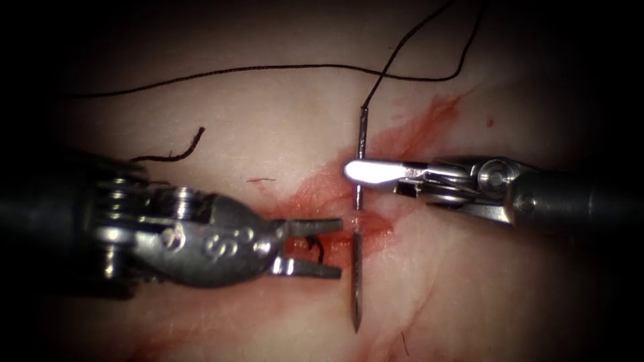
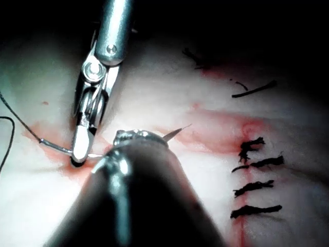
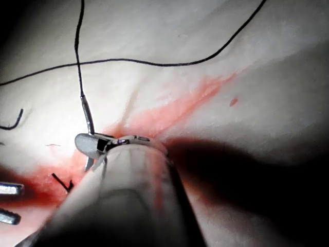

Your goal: Wound Closure

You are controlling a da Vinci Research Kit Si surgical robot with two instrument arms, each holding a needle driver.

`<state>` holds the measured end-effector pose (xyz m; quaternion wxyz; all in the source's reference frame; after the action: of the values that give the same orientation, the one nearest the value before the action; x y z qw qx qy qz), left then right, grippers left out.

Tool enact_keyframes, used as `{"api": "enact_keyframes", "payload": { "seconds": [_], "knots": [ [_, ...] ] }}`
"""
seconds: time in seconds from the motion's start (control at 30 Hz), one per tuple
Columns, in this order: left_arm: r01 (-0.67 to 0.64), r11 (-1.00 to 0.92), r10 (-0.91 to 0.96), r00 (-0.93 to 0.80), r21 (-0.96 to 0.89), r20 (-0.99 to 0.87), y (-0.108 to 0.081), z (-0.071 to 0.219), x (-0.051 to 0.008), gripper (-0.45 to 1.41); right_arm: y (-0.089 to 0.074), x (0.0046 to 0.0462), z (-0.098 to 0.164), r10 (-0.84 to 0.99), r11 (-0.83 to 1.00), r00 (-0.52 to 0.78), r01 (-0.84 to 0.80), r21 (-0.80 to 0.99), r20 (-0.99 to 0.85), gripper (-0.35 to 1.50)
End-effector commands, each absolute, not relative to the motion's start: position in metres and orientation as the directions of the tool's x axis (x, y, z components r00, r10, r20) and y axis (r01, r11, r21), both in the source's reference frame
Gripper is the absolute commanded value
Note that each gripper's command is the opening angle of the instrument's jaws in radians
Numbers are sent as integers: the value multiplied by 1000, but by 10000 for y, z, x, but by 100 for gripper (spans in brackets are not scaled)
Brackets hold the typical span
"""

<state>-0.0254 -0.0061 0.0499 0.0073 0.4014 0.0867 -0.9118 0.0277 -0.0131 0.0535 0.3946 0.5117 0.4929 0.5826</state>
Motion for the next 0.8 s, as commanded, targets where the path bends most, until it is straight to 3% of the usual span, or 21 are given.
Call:
{"api": "enact_keyframes", "payload": {
  "seconds": [0.03, 0.2, 0.3, 0.4, 0.47, 0.67, 0.73, 0.8],
  "knots": [
    [127, -987, -13, -674, -98, -739, -63, 510, -262, 26, -126, 287, 533, 961, -214, -164, 60, 975, 221, -35],
    [337, -937, -291, -595, 96, -750, -66, 528, -266, 41, -131, 290, 530, 955, -239, -157, 90, 967, 251, -35],
    [383, -914, -346, -563, 134, -750, -64, 531, -260, 44, -131, 290, 530, 954, -245, -156, 97, 965, 258, -35],
    [397, -906, -362, -547, 147, -755, -60, 535, -263, 66, -131, 291, 530, 954, -244, -154, 100, 965, 258, -35],
    [410, -899, -373, -536, 153, -757, -63, 535, -262, 69, -131, 291, 530, 954, -244, -153, 101, 964, 258, -35],
    [420, -891, -397, -535, 173, -745, -80, 553, -279, 69, -131, 293, 526, 950, -251, -158, 116, 961, 268, -35],
    [423, -888, -404, -536, 179, -741, -85, 563, -288, 62, -130, 293, 525, 950, -252, -160, 119, 960, 269, -35],
    [414, -895, -389, -544, 165, -744, -87, 570, -294, 39, -129, 293, 524, 949, -253, -161, 122, 960, 270, -35]
  ]
}}
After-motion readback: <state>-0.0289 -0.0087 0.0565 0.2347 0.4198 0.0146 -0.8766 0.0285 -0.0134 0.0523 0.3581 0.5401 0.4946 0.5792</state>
